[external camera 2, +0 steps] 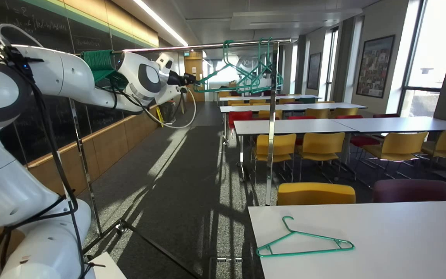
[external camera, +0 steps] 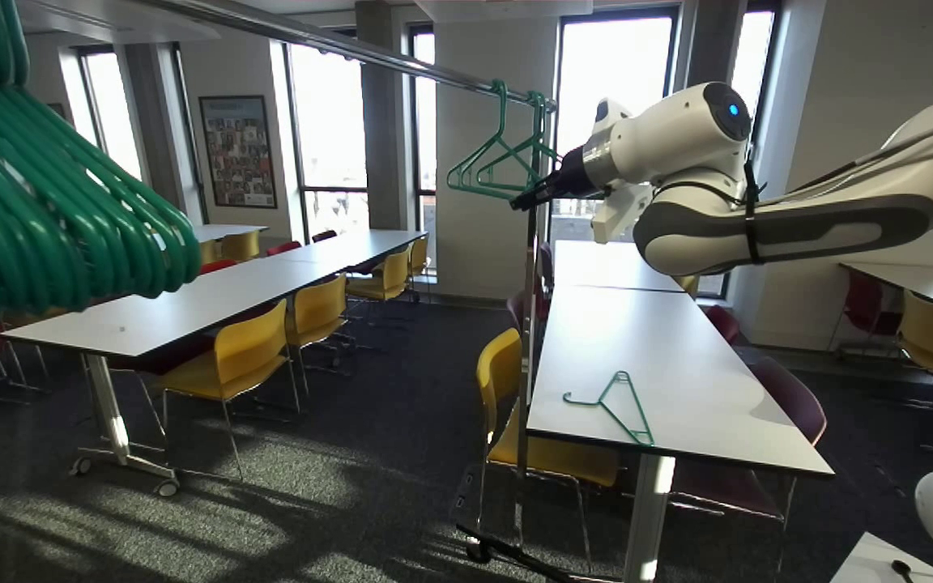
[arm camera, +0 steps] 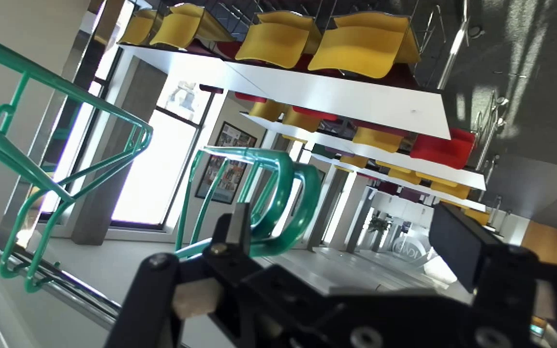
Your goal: Pick up a coat hanger from the rack and put it on the table
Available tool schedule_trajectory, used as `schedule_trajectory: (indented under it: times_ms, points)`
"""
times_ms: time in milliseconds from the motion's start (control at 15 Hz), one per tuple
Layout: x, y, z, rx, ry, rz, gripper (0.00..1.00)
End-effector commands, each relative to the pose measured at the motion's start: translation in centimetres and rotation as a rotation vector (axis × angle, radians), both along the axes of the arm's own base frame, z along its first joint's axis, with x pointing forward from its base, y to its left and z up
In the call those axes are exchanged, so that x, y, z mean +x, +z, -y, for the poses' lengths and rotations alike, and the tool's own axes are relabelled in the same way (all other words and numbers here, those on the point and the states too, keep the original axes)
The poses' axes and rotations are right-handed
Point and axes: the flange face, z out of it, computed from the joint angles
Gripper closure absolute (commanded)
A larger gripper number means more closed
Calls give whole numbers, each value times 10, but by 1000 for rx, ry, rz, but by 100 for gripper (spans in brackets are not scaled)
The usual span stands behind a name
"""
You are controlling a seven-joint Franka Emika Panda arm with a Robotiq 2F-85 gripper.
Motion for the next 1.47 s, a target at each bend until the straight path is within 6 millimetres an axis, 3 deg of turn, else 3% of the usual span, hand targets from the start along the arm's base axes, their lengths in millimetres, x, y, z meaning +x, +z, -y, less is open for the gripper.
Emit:
schedule_trajectory:
  times_ms: [0,533,1400]
  points:
    - [-8,12,-9,-37,15,12,0]
    - [-26,20,-27,-106,62,40,0]
    - [6,3,-4,-43,54,-20,0]
